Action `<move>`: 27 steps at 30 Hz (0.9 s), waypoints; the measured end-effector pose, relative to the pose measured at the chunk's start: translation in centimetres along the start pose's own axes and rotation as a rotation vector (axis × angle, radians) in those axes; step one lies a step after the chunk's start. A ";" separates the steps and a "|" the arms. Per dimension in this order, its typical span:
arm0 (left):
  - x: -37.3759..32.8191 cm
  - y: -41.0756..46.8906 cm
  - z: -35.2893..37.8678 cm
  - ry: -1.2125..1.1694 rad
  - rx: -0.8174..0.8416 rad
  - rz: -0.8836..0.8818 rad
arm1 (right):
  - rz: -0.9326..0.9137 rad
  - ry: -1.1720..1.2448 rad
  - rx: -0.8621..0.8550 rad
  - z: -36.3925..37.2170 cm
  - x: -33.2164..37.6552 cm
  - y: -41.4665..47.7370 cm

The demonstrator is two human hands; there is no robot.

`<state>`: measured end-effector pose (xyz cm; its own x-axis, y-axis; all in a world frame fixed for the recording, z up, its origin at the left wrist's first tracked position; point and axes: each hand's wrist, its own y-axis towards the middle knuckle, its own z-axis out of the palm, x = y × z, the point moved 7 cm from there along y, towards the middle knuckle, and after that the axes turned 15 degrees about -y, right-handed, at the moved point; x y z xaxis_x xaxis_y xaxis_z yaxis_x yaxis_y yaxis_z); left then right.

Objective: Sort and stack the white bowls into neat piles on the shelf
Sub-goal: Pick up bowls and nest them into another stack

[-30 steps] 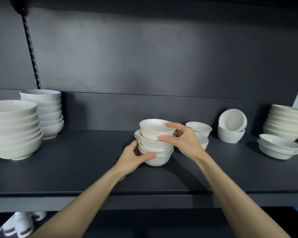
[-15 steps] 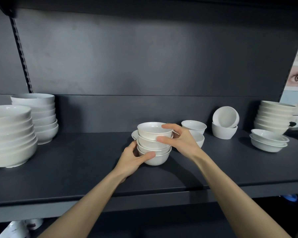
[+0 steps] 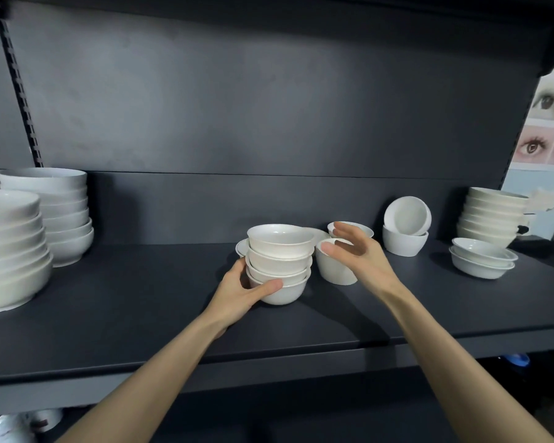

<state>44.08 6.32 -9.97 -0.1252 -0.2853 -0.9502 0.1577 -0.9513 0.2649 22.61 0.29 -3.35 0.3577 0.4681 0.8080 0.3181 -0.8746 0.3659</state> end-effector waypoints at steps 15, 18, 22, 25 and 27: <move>-0.9 -0.6 0.7 0.162 -0.118 -0.030 | -0.044 0.119 0.233 3.2 -0.3 0.7; -1.2 -0.7 0.6 0.185 -0.164 -0.031 | -0.085 0.164 0.285 4.2 0.1 1.2; -1.5 -1.4 -0.4 0.207 -0.226 -0.030 | -0.082 0.219 0.307 5.0 -0.1 1.6; -2.2 -2.4 -2.0 0.228 -0.276 -0.014 | -0.092 0.197 0.328 6.6 0.7 2.2; -3.0 -2.8 -3.7 0.239 -0.321 0.001 | -0.104 0.185 0.354 8.2 1.8 2.9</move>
<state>47.68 10.24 -8.49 0.1005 -0.2148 -0.9715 0.4601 -0.8557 0.2368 31.42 -0.42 -4.65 0.1541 0.4931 0.8562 0.6382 -0.7112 0.2947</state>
